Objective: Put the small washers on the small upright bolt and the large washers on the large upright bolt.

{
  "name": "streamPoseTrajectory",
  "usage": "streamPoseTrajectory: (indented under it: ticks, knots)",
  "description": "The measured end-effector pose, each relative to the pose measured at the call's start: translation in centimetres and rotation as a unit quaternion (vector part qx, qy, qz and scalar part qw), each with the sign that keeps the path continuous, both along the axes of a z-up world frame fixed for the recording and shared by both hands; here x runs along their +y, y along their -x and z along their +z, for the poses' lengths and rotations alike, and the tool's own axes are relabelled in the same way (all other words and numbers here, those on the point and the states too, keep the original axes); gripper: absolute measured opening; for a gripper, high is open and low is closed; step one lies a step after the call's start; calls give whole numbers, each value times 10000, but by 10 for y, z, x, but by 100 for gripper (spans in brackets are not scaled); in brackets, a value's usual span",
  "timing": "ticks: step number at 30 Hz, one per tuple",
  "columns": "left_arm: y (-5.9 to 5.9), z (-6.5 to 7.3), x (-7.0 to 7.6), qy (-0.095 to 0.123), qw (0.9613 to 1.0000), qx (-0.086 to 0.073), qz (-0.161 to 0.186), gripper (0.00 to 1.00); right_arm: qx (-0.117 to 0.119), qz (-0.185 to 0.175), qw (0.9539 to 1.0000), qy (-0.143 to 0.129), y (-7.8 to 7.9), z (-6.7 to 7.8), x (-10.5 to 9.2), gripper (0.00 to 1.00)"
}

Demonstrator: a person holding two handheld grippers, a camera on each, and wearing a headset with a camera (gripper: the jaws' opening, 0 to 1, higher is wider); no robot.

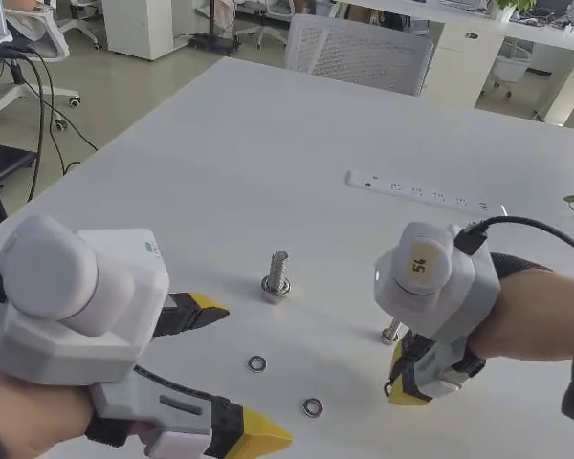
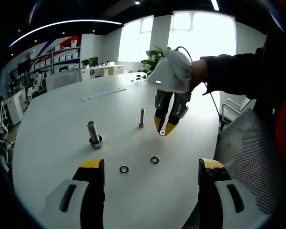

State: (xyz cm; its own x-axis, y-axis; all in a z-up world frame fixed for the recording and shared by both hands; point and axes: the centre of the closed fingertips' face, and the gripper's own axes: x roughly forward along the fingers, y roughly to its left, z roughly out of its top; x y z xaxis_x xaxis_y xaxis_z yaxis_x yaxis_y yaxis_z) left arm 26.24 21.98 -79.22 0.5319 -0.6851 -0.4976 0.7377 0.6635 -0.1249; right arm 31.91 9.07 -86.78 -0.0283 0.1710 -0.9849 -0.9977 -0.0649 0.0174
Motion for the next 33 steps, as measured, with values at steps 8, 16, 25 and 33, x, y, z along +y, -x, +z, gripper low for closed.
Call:
streamPoseTrajectory:
  ticks: [8,16,25,33]
  knots:
    - [-1,0,-1,-2,10000,12,-11,80,-8,-187,9998,65,-7,4,-17,14]
    - [-1,1,-1,-3,10000,16,-20,80,-42,-323,9995,58,-15,8,-24,14]
    - [-2,0,-1,-15,10000,39,-32,80,-140,-340,9993,75,-27,18,-31,14]
    - [-3,0,-1,-27,10000,47,-28,80,-306,-319,9990,11,-42,38,-29,14]
